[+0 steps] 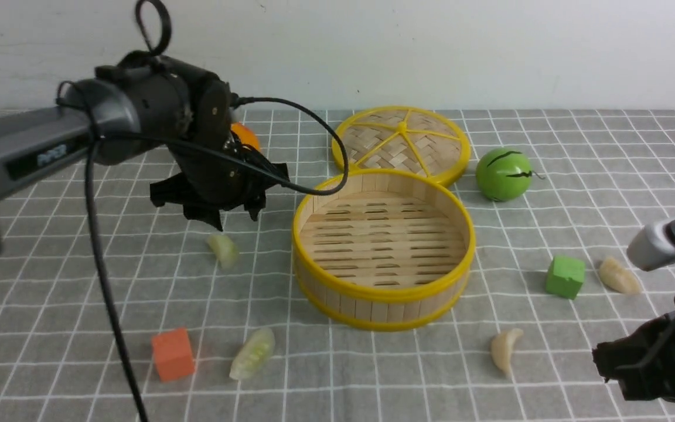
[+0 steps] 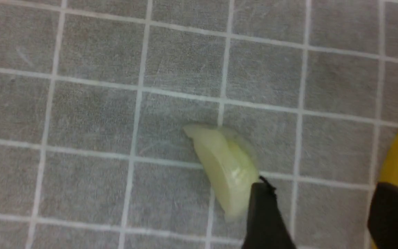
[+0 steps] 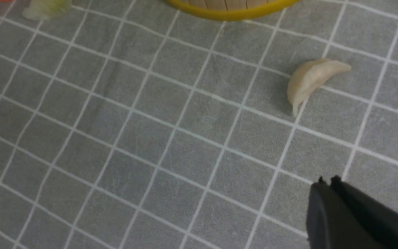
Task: Put the dumplings into the steamer on the table with the grey tablecloth.
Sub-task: 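Reach for and grasp a dumpling on the table with the left gripper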
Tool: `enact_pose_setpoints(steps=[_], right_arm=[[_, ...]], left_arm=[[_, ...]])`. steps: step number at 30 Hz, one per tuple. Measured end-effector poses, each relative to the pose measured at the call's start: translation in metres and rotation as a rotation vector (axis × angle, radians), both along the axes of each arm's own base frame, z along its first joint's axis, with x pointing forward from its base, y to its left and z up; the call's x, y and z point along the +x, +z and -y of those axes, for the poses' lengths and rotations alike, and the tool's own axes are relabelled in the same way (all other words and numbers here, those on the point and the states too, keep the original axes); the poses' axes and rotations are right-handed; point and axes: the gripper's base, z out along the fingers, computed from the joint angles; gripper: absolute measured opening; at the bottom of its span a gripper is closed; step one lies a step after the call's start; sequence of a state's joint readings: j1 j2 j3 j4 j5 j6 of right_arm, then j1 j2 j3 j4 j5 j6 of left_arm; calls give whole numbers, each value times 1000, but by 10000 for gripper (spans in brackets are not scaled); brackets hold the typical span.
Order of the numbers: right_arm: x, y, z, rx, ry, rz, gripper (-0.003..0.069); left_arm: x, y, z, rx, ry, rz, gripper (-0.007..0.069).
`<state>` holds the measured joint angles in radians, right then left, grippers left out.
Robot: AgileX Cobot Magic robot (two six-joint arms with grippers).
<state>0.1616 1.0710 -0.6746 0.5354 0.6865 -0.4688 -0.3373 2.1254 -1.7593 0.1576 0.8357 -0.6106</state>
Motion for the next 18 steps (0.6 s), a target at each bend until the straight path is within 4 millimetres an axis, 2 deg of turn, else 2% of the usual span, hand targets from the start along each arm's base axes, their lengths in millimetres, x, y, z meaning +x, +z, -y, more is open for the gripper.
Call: enact_pose_setpoints(steps=[3, 7, 10, 11, 13, 14, 18], right_arm=[[1, -2, 0, -2, 1, -11, -1], [3, -4, -1, -4, 2, -20, 0], [4, -5, -1, -4, 1, -24, 2], [4, -5, -1, -4, 1, -26, 3], [4, -6, -1, -4, 0, -26, 6], [4, -6, -1, -4, 0, -26, 6], [5, -6, -1, 2, -3, -32, 9]], left_arm=[[14, -16, -2, 29, 38, -44, 512], [23, -37, -6, 46, 61, -87, 522], [23, -43, -7, 55, 64, -109, 480], [23, -44, -7, 56, 62, -114, 440], [22, -44, -7, 66, 56, -122, 267], [23, -44, -7, 67, 53, -121, 227], [22, -40, -7, 79, 27, -116, 235]])
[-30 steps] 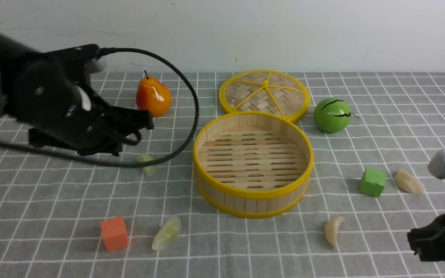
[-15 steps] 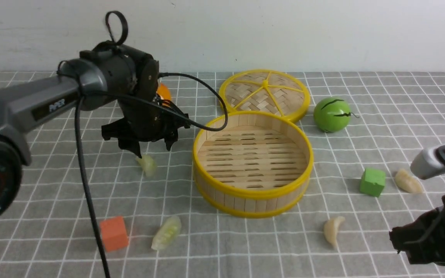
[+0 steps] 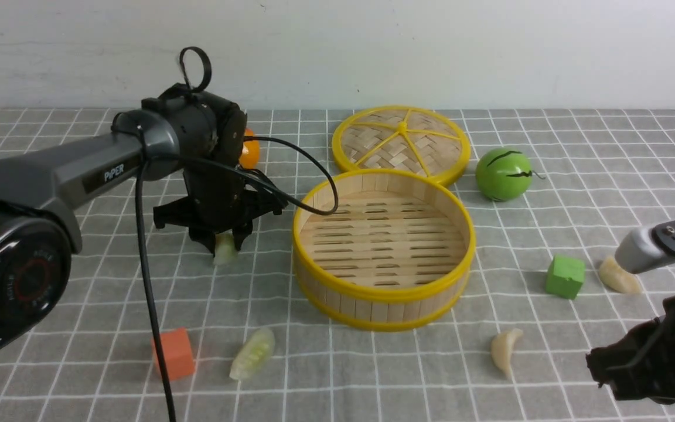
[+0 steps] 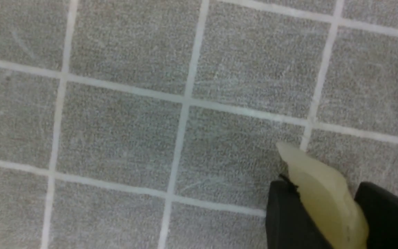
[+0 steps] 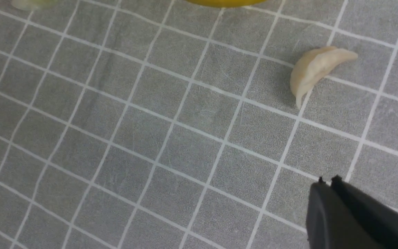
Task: Put the dumplings into the steamer on the table with the grey tablecloth.
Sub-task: 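Reach for and grasp a dumpling on the table with the left gripper, then place the dumpling into the bamboo steamer basket with the left gripper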
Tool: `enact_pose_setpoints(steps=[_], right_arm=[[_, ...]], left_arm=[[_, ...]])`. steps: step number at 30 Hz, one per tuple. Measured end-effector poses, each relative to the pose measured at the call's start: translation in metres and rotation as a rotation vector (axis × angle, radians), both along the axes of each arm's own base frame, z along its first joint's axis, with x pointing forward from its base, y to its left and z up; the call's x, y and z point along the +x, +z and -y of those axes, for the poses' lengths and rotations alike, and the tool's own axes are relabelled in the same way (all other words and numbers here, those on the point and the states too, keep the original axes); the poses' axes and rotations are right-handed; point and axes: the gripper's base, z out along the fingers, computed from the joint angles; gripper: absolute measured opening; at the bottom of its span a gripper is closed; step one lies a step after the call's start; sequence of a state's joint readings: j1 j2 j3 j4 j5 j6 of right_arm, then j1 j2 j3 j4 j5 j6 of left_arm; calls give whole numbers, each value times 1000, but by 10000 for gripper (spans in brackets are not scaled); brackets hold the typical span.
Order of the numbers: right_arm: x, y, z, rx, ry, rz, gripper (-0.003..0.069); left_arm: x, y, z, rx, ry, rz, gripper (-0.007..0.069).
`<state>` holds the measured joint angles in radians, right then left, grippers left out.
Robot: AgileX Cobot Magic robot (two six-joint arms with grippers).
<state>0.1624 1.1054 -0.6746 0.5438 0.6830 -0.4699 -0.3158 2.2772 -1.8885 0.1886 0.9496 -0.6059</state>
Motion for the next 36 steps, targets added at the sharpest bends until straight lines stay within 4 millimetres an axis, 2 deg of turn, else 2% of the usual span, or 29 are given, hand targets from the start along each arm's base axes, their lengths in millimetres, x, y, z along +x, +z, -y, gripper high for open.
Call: enact_pose_setpoints(steps=[2, 5, 6, 7, 9, 12, 15, 16, 19, 21, 23, 28, 31, 34, 36], right_arm=[[0, 0, 0, 3, -1, -2, 11], [0, 0, -1, 9, -4, -3, 12], [0, 0, -1, 14, -6, -3, 12], [0, 0, -1, 17, -7, -4, 13], [0, 0, -1, 20, -8, -4, 17], [0, 0, -1, 22, -9, -5, 20], [0, 1, -2, 31, -12, -6, 22], [0, 1, -2, 31, -12, -6, 22], [1, 1, -2, 44, -18, -5, 25], [1, 1, -3, 51, -21, -7, 27], [1, 2, -3, 57, -24, -7, 30], [1, 2, -3, 64, -30, -2, 31], [1, 2, -3, 64, -30, -2, 33], [1, 2, -3, 66, -30, -3, 34], [1, 2, -3, 69, -29, -6, 38]], left_arm=[[-3, 11, 2, -1, -15, 1, 235], [-12, 44, 14, -51, -57, 52, 235], [-20, 66, 26, -100, -101, 95, 235], [-24, 78, 32, -125, -126, 123, 235], [-36, 101, 59, -204, -216, 194, 235], [-44, 102, 89, -268, -292, 231, 235], [-36, 76, 106, -279, -300, 245, 235], [-36, 76, 106, -278, -298, 245, 235], [-23, 46, 108, -254, -283, 266, 235], [-19, 36, 108, -243, -284, 267, 251], [-17, 29, 108, -238, -284, 266, 305], [-18, 32, 108, -236, -282, 259, 472], [-26, 52, 103, -215, -287, 236, 491], [-42, 93, 92, -162, -326, 245, 484], [-62, 133, 77, -100, -365, 242, 466]])
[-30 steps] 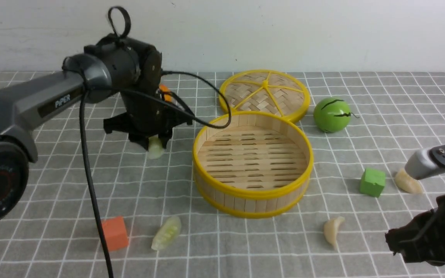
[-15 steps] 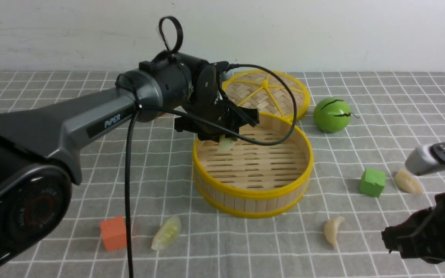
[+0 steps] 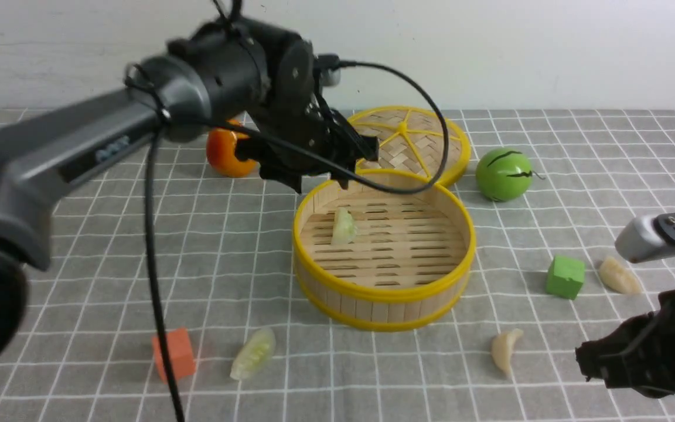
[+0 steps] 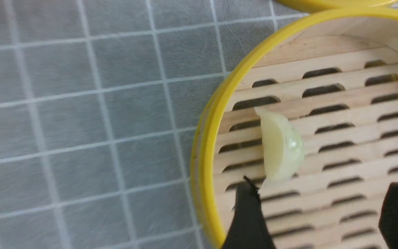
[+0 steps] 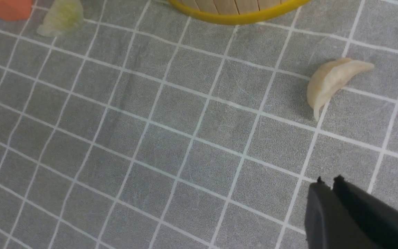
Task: Put the dumplings into the steamer on the table with the grey tablecloth.
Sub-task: 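Place the dumpling into the bamboo steamer basket with the left gripper, then reach for and grasp a dumpling on the table with the left gripper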
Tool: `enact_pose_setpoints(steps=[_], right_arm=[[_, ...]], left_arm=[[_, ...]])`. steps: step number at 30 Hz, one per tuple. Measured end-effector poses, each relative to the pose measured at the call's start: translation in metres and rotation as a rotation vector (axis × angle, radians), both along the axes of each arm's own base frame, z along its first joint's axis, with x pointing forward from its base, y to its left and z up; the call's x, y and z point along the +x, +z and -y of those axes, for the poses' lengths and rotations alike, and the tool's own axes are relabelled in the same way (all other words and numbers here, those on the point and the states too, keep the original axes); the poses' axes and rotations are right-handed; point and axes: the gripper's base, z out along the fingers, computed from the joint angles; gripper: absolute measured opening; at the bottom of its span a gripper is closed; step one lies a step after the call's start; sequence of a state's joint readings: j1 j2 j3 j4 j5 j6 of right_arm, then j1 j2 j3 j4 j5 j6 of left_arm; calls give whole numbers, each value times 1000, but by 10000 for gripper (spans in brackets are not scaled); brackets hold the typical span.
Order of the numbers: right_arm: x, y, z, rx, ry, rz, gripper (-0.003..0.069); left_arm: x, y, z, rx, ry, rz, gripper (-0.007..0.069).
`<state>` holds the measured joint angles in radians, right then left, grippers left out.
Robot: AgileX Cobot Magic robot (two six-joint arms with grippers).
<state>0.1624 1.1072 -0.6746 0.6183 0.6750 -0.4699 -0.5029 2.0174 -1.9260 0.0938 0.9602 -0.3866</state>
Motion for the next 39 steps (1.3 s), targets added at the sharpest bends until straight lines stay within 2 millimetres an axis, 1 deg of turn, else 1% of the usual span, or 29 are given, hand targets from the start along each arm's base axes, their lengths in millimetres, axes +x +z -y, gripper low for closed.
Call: enact_pose_setpoints(steps=[1, 3, 5, 7, 10, 11, 12, 13, 14, 18, 20, 21, 22, 24, 25, 26, 27, 28, 29, 34, 37, 38, 39], right_arm=[[0, 0, 0, 0, 0, 0, 38], [0, 0, 0, 0, 2, -3, 41], [0, 0, 0, 0, 3, -5, 41], [-1, 0, 0, 1, 5, -8, 44], [-1, 0, 0, 1, 6, -9, 50], [-1, 0, 0, 3, 5, -9, 51], [-1, 0, -1, 11, 1, -9, 52], [-1, 0, -1, 13, 1, -10, 52], [-1, 0, -1, 24, -3, -11, 52], [0, 1, -2, 22, 7, -2, 57], [0, 1, -2, 19, 14, 2, 60], [0, 1, -2, 19, 13, 2, 61], [0, 1, -2, 18, 14, 6, 62], [0, 1, -2, 17, 15, 7, 62], [0, 1, -2, 17, 15, 7, 62], [0, 1, -2, 17, 15, 7, 63], [0, 1, -2, 16, 15, 8, 63], [0, 1, -2, 16, 15, 9, 63], [0, 1, -2, 16, 16, 9, 63], [0, 1, -2, 15, 17, 10, 71], [0, 1, -2, 15, 17, 10, 74], [0, 1, -2, 14, 18, 13, 75], [0, 1, -2, 11, 21, 16, 76]], left_arm=[[-6, 9, -4, 14, -4, -4, 461], [-25, 25, -16, 59, -13, -39, 444], [-42, 25, -26, 96, -27, -77, 426], [-51, 2, -30, 132, -49, -135, 415], [-58, -44, -31, 160, -86, -215, 412], [-58, -52, -31, 167, -94, -228, 412], [-61, -69, -32, 179, -102, -261, 412], [-61, -72, -32, 181, -104, -266, 412], [-64, -85, -33, 196, -107, -296, 412], [-67, -111, -36, 243, -133, -349, 412], [-65, -122, -35, 256, -159, -353, 404], [-65, -123, -35, 255, -159, -352, 403], [-64, -127, -33, 255, -175, -353, 388], [-65, -131, -32, 245, -192, -367, 360], [-65, -132, -30, 236, -205, -375, 319], [-65, -132, -30, 230, -205, -377, 312], [-66, -132, -28, 214, -212, -380, 256], [-66, -133, -28, 209, -215, -382, 220], [-66, -133, -27, 203, -214, -383, 209], [-67, -133, -26, 179, -191, -396, 216], [-70, -127, -26, 167, -183, -410, 216], [-73, -118, -27, 151, -178, -401, 216], [-75, -105, -27, 122, -175, -374, 216]])
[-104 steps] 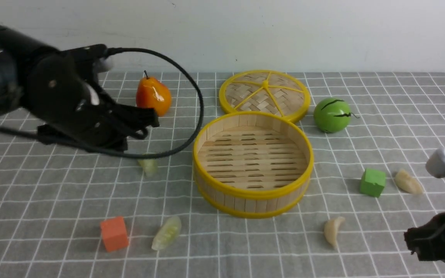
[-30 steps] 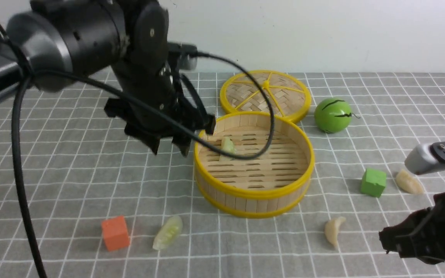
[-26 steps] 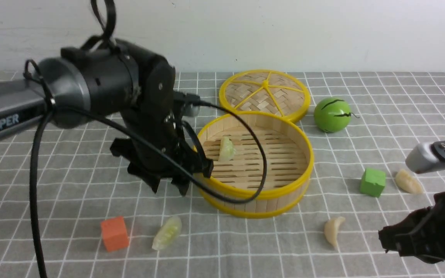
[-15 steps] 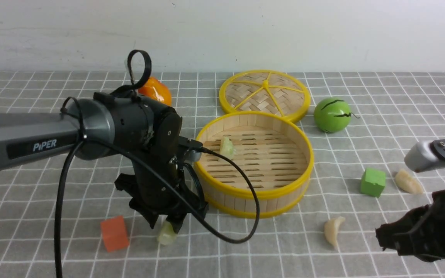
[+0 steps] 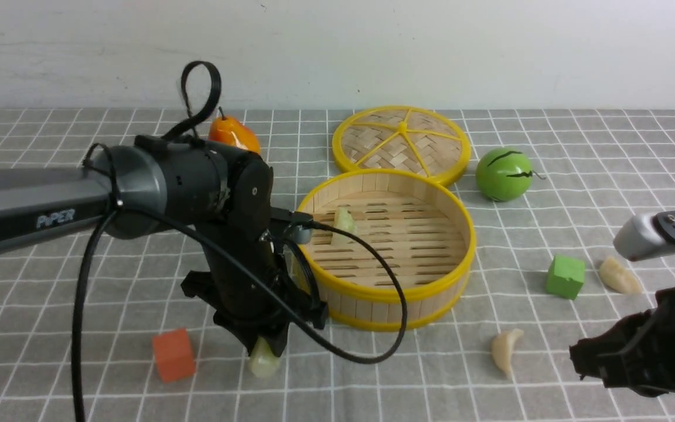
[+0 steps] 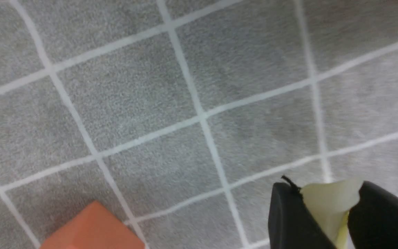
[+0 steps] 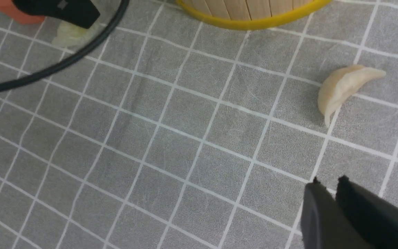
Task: Put the dumplings into the steamer on the table with the grey tablecloth.
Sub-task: 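Reach for and grasp a dumpling on the table with the left gripper, then place the dumpling into the bamboo steamer basket with the left gripper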
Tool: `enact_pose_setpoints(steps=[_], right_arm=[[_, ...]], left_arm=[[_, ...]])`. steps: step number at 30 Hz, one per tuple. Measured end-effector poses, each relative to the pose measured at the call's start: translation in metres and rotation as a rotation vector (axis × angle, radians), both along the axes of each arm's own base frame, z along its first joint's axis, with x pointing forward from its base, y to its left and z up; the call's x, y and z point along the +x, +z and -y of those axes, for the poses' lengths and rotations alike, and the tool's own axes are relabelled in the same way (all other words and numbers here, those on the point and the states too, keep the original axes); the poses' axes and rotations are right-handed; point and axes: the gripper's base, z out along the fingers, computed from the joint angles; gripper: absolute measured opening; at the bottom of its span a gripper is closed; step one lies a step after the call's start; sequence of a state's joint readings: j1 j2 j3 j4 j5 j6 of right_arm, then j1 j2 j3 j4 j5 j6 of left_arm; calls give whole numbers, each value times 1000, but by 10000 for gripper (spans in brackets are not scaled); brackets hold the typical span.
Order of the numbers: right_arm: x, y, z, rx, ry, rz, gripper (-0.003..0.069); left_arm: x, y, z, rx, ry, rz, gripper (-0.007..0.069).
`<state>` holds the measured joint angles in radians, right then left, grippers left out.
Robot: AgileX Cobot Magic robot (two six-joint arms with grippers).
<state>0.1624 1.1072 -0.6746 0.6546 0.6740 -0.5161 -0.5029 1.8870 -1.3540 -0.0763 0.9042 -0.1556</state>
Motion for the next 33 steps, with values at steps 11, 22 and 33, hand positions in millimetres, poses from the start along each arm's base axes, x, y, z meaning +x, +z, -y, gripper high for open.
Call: enact_pose_setpoints(steps=[11, 22, 33], right_arm=[[0, 1, -1, 14, -2, 0, 80], [0, 1, -1, 25, -5, -1, 85], [1, 2, -1, 29, -15, 9, 96]], left_arm=[[7, 76, 17, -459, 179, 331, 216], [38, 9, 29, -419, 221, 329, 216], [36, 17, 28, -426, 209, 351, 479]])
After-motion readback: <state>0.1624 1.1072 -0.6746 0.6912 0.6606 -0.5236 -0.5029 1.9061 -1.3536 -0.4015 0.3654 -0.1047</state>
